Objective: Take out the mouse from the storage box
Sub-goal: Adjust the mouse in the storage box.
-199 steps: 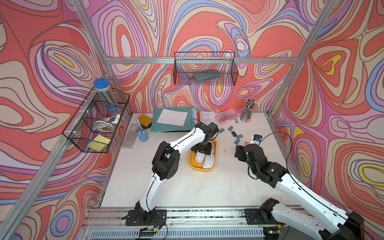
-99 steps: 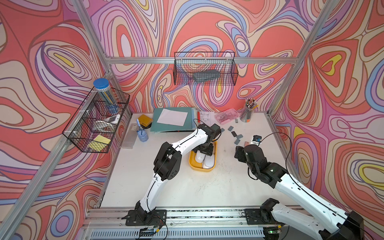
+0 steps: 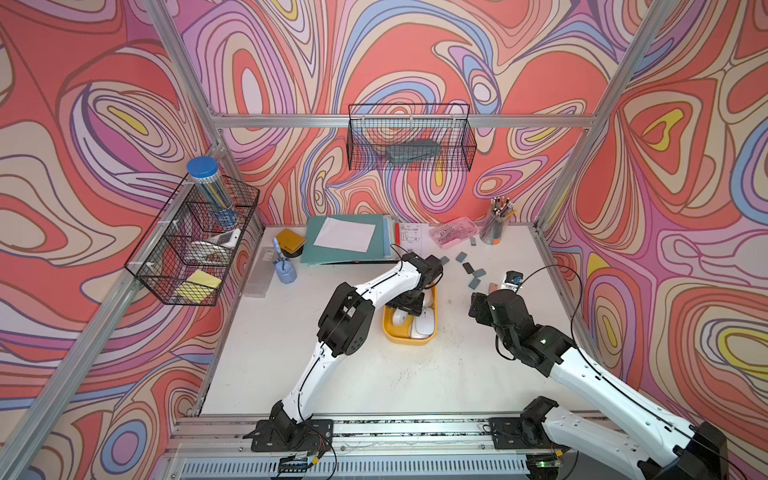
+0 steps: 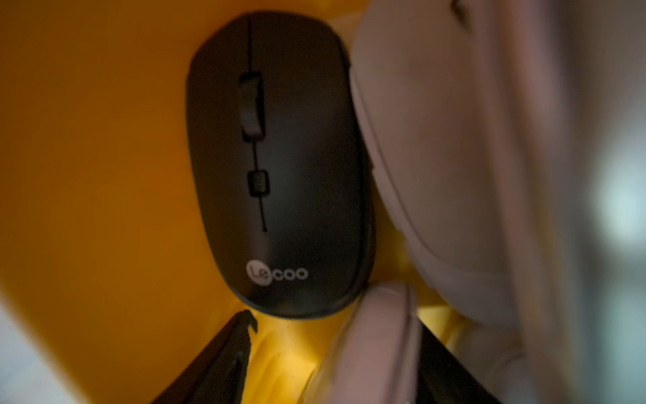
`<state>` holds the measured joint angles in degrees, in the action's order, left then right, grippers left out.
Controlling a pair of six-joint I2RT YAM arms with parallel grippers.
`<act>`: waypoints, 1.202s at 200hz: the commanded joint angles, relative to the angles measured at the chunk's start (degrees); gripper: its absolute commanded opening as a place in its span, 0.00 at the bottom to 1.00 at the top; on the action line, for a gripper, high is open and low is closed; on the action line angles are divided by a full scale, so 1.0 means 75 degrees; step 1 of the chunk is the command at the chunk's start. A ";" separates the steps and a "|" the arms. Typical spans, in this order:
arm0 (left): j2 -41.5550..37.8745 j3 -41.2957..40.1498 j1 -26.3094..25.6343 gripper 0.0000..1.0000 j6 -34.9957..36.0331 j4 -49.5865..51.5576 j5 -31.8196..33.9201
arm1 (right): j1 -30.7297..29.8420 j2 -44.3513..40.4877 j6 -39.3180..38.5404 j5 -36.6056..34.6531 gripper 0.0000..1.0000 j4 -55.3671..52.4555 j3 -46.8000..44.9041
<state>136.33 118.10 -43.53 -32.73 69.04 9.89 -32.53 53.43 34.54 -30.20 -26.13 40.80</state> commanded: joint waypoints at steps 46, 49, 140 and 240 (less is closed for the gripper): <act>-0.0236 -0.0190 -0.0078 0.65 -0.0014 0.0092 -0.0077 | 0.0043 0.0030 -0.0004 -0.0019 0.87 0.0224 -0.0176; -0.0251 -0.0204 -0.0076 0.63 -0.0006 0.0067 -0.0141 | 0.0048 0.0037 -0.0008 -0.0008 0.87 0.0210 -0.0178; -0.1954 -0.0654 0.0141 0.19 -0.0114 -0.1101 -0.1584 | 0.0049 0.0141 0.0078 0.0307 0.83 0.0253 -0.0102; -0.2152 -0.3321 0.1690 0.20 -0.1454 -0.6770 -0.5131 | 0.0040 0.0227 0.0235 0.0385 0.83 -0.0082 0.0222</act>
<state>117.40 88.77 -29.67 -42.61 25.74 -22.76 -32.53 55.13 35.59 -27.22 -25.34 40.97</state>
